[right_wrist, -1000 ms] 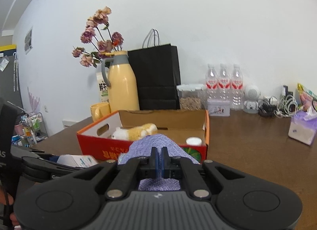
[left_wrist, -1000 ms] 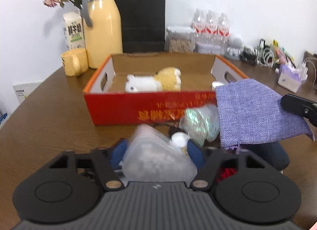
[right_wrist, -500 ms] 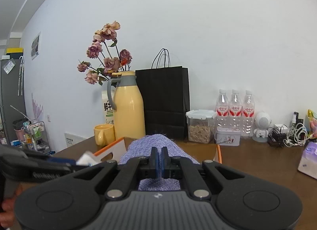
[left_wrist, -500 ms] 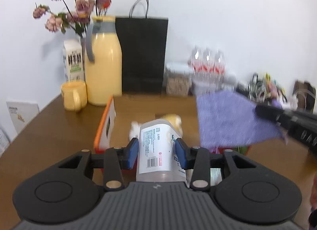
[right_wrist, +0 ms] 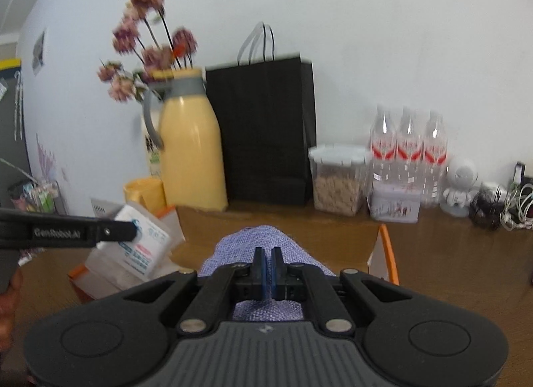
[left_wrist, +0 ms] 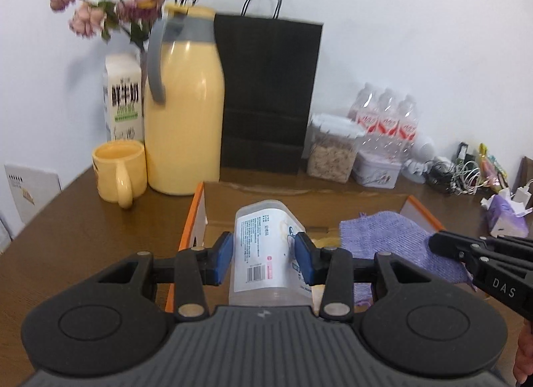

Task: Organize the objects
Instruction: 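Place the purple pouch and white container into the box with both tools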

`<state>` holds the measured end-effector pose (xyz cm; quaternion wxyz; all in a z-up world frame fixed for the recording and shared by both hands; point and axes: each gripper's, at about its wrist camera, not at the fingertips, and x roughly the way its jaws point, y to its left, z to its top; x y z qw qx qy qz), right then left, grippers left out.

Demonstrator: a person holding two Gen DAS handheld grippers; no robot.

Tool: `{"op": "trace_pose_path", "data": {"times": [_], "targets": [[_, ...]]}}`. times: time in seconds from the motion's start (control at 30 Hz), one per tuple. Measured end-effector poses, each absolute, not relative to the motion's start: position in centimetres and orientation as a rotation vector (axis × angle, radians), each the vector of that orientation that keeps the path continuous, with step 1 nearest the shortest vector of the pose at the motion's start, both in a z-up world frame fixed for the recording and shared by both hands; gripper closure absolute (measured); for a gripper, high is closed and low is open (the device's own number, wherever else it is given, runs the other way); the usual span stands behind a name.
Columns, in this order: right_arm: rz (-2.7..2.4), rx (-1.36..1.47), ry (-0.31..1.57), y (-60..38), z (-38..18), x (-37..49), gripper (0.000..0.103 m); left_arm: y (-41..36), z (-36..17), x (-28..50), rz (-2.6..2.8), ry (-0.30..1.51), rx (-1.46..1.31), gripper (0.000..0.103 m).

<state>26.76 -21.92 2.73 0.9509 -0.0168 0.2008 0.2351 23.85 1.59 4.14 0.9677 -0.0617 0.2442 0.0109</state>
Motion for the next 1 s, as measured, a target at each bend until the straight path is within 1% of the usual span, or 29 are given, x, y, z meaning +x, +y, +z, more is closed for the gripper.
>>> {"op": "trace_pose_path", "data": {"times": [0.1, 0.3, 0.33, 0.37, 0.47, 0.53, 0.57, 0.6, 0.63, 0.67, 0.7, 0.73, 0.77, 0.8, 0.83, 0.87, 0.9, 0.93, 1.0], "targets": [[0.464, -0.038, 0.453, -22.0, 1.2, 28.0, 0.101, 2.4, 2.8, 24.5, 0.027, 0.507, -0.137, 0.062], [0.446, -0.078, 0.506, -21.4, -0.4, 28.7, 0.099, 2.9, 2.4, 24.7, 0.029, 0.489, -0.111, 0.060], [0.443, -0.084, 0.508, -21.3, -0.6, 28.7, 0.098, 2.9, 2.2, 24.8, 0.039, 0.495, -0.103, 0.057], [0.438, -0.089, 0.508, -21.3, -0.6, 28.7, 0.093, 2.9, 2.0, 25.0, 0.046, 0.503, -0.100, 0.051], [0.426, -0.092, 0.500, -21.4, -0.7, 28.5, 0.092, 2.9, 1.5, 25.3, 0.035, 0.520, -0.094, 0.046], [0.425, -0.088, 0.496, -21.5, -0.5, 28.4, 0.088, 2.7, 1.6, 25.1, 0.030, 0.514, -0.086, 0.040], [0.424, -0.087, 0.494, -21.5, -0.5, 28.4, 0.082, 2.7, 1.6, 25.0, 0.023, 0.511, -0.085, 0.034], [0.425, -0.087, 0.492, -21.6, -0.4, 28.4, 0.072, 2.6, 1.7, 24.9, 0.019, 0.503, -0.083, 0.028], [0.427, -0.086, 0.489, -21.6, -0.4, 28.3, 0.066, 2.5, 1.8, 24.7, 0.019, 0.494, -0.080, 0.017], [0.430, -0.087, 0.483, -21.6, -0.4, 28.2, 0.054, 2.3, 2.0, 24.5, 0.021, 0.477, -0.073, 0.012], [0.432, -0.088, 0.477, -21.6, -0.3, 28.1, 0.045, 2.2, 2.1, 24.3, 0.019, 0.462, -0.065, 0.010], [0.433, -0.089, 0.469, -21.6, -0.2, 27.9, 0.042, 2.0, 2.3, 24.1, 0.014, 0.451, -0.061, 0.004], [0.434, -0.091, 0.459, -21.5, -0.1, 27.8, 0.034, 1.9, 2.4, 23.9, 0.010, 0.441, -0.059, 0.000], [0.436, -0.091, 0.453, -21.6, 0.0, 27.7, 0.024, 1.8, 2.6, 23.7, 0.009, 0.430, -0.058, 0.000], [0.439, -0.089, 0.446, -21.6, 0.1, 27.6, 0.018, 1.7, 2.7, 23.6, 0.008, 0.426, -0.055, 0.000], [0.440, -0.091, 0.441, -21.5, 0.2, 27.4, 0.010, 1.5, 2.9, 23.5, 0.007, 0.422, -0.050, 0.000], [0.441, -0.093, 0.436, -21.4, 0.4, 27.3, 0.007, 1.3, 3.1, 23.3, 0.009, 0.420, -0.046, 0.000], [0.441, -0.096, 0.434, -21.4, 0.5, 27.2, 0.007, 1.2, 3.3, 23.2, 0.013, 0.419, -0.043, 0.000], [0.441, -0.100, 0.433, -21.3, 1.0, 26.8, 0.000, 1.0, 3.8, 22.8, 0.020, 0.412, -0.038, 0.000]]}}
